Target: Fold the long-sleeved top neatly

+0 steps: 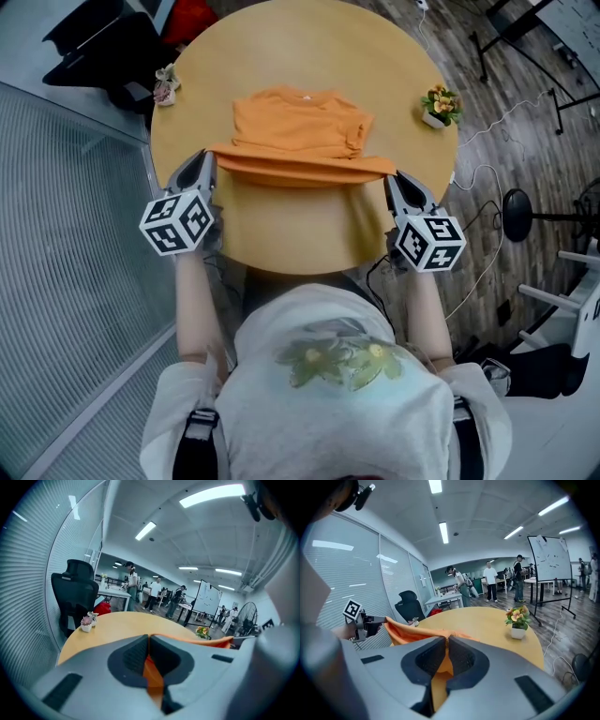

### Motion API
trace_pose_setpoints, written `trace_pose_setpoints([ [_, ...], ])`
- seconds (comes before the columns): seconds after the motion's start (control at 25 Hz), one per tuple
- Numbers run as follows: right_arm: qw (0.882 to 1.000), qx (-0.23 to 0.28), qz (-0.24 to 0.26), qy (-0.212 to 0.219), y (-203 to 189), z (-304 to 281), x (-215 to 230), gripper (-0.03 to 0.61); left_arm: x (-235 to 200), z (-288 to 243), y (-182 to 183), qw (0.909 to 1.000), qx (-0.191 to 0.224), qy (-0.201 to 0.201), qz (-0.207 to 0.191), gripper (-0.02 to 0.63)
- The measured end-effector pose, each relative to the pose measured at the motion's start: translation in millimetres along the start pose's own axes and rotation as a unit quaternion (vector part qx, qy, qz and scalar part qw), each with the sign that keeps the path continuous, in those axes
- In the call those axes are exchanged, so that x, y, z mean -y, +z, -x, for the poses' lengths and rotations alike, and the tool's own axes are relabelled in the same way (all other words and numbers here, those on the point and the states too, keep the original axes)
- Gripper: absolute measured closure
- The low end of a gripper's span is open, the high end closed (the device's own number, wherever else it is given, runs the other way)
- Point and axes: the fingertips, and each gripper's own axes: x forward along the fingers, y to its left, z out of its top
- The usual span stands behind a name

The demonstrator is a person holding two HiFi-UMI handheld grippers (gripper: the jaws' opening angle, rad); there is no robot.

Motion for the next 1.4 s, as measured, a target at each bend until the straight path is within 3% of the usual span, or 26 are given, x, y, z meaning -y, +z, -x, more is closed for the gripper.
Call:
trace_pose_setpoints([
  [0.24, 0.999, -0.027, -0.016, -0.018, 16.4, -61.4, 28.2, 0.545, -17.9, -69.1, 28.1, 0.9994, -0.035, 0.007, -0.004, 0.601],
  [0.44, 0.997, -0.064, -0.028, -0.042, 25.5, -123.7, 63.3, 0.545, -31.3, -139.3, 36.6, 0.9947, -0.098, 0.017, -0.028, 0.601],
  [0.68, 0.990, -0.114, -0.051, -0.061, 4.7, -196.3, 96.7, 0.545, -55.6, -204.8, 15.3, 0.9849, -0.161, 0.042, -0.049, 0.601],
  [1.0, 0.981, -0.158, -0.070, -0.091, -34.1, -259.3, 129.4, 0.545, -98.1, -274.2, -31.6, 0.9748, -0.218, 0.035, 0.032, 0.601],
  [1.24, 0.974, -0.182, -0.079, -0.112, -56.6, -281.8, 142.2, 0.545, -109.6, -307.3, -58.2, 0.9666, -0.252, 0.041, 0.020, 0.601],
  [1.4, 0.974, -0.174, -0.098, -0.110, -54.5, -285.5, 141.9, 0.545, -106.6, -312.7, -62.5, 0.9683, -0.247, 0.033, 0.020, 0.600],
])
